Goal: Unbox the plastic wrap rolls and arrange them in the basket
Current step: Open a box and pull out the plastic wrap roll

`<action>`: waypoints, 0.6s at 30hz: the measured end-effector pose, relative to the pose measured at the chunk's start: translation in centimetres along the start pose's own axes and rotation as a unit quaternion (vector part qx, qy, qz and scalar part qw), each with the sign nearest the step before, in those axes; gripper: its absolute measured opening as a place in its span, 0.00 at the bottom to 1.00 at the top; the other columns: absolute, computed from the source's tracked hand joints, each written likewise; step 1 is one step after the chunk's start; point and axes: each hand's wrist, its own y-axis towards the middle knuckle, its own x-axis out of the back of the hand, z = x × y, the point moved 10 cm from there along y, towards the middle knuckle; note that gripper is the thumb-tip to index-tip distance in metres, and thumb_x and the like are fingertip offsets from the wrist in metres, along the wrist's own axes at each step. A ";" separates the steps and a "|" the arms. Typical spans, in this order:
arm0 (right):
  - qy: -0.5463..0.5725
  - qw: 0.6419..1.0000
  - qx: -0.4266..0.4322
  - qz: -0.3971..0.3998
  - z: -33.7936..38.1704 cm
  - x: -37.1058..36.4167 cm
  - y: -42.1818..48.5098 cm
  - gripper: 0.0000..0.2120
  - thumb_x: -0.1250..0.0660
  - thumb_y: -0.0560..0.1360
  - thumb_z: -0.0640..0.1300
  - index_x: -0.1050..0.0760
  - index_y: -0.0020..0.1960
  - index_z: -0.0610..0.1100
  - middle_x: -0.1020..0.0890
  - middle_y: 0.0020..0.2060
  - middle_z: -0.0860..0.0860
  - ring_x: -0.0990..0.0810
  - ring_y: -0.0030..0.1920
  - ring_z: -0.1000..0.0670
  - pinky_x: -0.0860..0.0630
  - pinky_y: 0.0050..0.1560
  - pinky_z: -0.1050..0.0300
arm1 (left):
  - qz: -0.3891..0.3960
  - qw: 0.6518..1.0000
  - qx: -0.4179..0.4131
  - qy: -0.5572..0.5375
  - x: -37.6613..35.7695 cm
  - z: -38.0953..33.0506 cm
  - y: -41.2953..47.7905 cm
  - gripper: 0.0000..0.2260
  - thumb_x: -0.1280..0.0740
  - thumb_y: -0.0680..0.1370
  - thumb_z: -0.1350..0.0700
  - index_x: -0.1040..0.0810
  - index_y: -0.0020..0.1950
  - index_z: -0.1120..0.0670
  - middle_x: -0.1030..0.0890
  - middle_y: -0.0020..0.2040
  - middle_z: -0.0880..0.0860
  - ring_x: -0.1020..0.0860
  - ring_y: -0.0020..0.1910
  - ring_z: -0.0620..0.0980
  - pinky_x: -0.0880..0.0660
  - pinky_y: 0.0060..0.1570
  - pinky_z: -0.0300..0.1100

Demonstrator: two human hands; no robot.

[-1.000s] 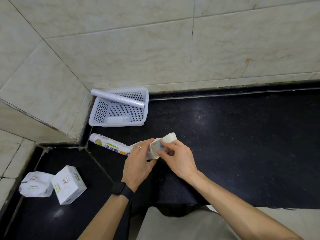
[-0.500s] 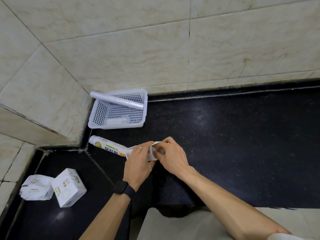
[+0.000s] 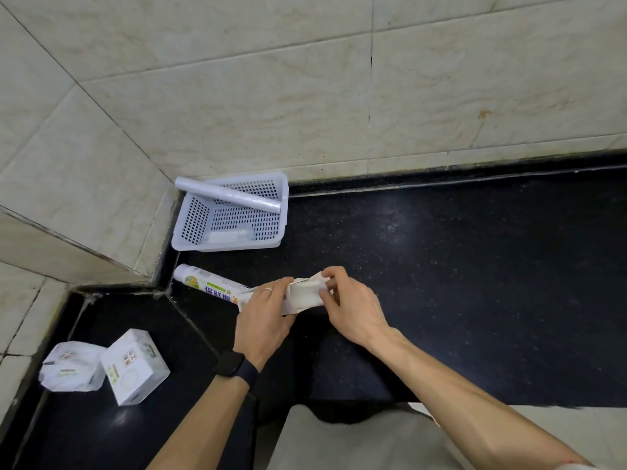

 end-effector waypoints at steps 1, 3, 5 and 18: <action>-0.002 1.000 0.003 0.000 -0.2 0.2 0.0 0.18 0.39 0.79 0.51 0.38 0.68 0.56 0.19 0.50 0.56 0.24 0.48 0.54 0.23 0.46 0.53 | -0.001 1.000 0.002 0.000 0.2 0.2 0.0 0.28 0.24 0.72 0.50 0.30 0.70 0.46 0.23 0.63 0.46 0.26 0.64 0.47 0.22 0.54 0.48; -0.004 1.000 0.013 0.014 -0.4 0.3 0.0 0.25 0.39 0.79 0.50 0.41 0.73 0.56 0.21 0.51 0.56 0.28 0.51 0.55 0.23 0.48 0.53 | -0.003 1.000 -0.007 0.005 0.4 0.0 0.0 0.28 0.24 0.72 0.51 0.29 0.70 0.46 0.22 0.63 0.47 0.26 0.64 0.48 0.22 0.53 0.49; 0.013 0.999 0.026 0.037 -0.3 0.1 0.1 0.25 0.39 0.78 0.49 0.40 0.74 0.57 0.24 0.53 0.55 0.27 0.53 0.53 0.23 0.52 0.54 | -0.008 1.000 -0.022 0.015 0.6 -0.5 0.0 0.28 0.24 0.72 0.52 0.29 0.70 0.47 0.22 0.63 0.47 0.25 0.64 0.48 0.22 0.54 0.49; 0.141 0.990 0.010 -0.007 -0.9 1.5 0.0 0.15 0.34 0.78 0.45 0.26 0.59 0.64 0.19 0.43 0.64 0.21 0.45 0.64 0.28 0.40 0.72 | 0.009 0.997 0.010 -0.081 0.2 0.7 0.1 0.29 0.23 0.71 0.51 0.30 0.69 0.43 0.23 0.63 0.43 0.26 0.62 0.44 0.25 0.59 0.44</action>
